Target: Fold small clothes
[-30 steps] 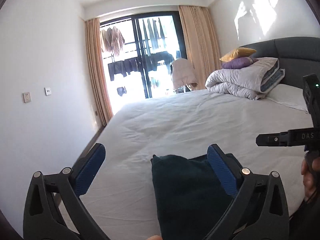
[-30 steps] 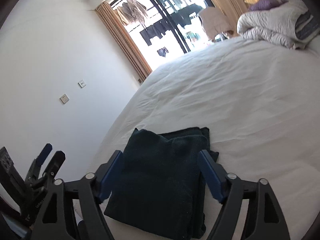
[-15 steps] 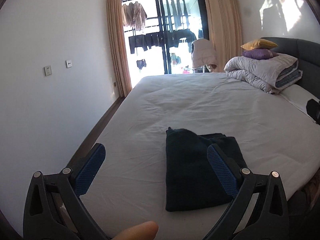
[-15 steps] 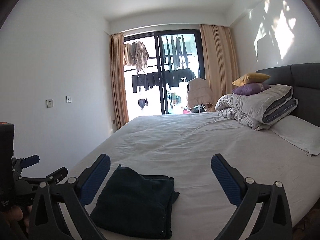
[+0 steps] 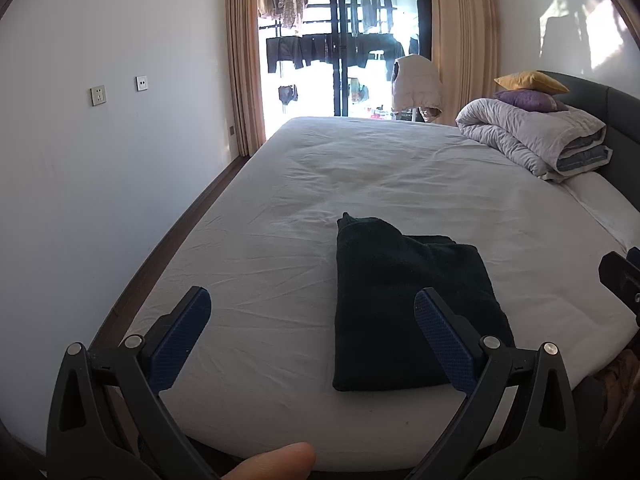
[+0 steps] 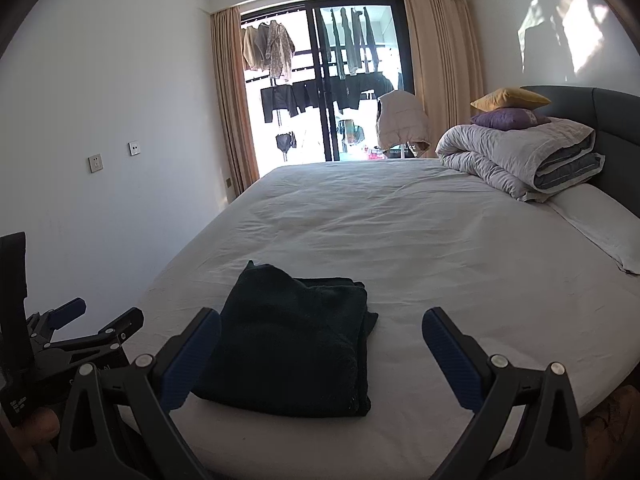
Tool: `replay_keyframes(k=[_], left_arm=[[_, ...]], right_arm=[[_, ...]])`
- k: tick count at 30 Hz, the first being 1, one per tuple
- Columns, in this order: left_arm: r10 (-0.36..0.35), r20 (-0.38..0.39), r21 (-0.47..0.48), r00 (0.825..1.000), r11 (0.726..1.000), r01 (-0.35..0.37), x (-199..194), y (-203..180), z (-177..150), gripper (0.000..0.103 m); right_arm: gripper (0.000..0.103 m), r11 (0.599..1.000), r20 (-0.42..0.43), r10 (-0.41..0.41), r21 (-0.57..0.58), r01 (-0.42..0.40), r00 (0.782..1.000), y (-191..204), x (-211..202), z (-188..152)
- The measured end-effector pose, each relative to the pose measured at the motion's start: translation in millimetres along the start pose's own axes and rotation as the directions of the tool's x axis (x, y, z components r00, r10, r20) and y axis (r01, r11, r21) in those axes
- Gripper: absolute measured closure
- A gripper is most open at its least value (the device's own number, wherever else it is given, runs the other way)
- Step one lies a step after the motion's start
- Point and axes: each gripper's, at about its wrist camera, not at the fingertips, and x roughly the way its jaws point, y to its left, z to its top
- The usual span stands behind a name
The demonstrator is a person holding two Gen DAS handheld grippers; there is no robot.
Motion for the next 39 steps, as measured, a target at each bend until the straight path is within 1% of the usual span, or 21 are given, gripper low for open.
replay_keyframes(k=[5,8,16,30,39], left_arm=[[-0.001,-0.027,-0.004,1.0,1.0,0.001,18,0,-6,0.0],[-0.003,-0.044,-0.01,0.999,1.0,0.002,30,0,-9,0.0],[-0.013,-0.081,-0.016,0.997,1.0,0.012,55,-1,-14,0.0],[-0.005,-0.124,-0.014,0.992,1.0,0.003,91,-9,-19,0.0],[-0.005,-0.143,-0.011,0.99,1.0,0.003,103,-14,-24,0.0]], right_arm=[[0.0,1.0,-0.037,-0.001,-0.006,0.001,0.999,4,9,-6],[0.0,1.0,-0.072,0.003,-0.005,-0.004,0.997,6,16,-9],[0.0,1.0,-0.12,0.0,-0.008,-0.001,0.993,7,31,-17],[0.0,1.0,-0.171,0.008,0.003,-0.007,0.985,5,48,-27],[0.0,1.0,-0.189,0.01,0.01,-0.008,0.982,2,54,-30]])
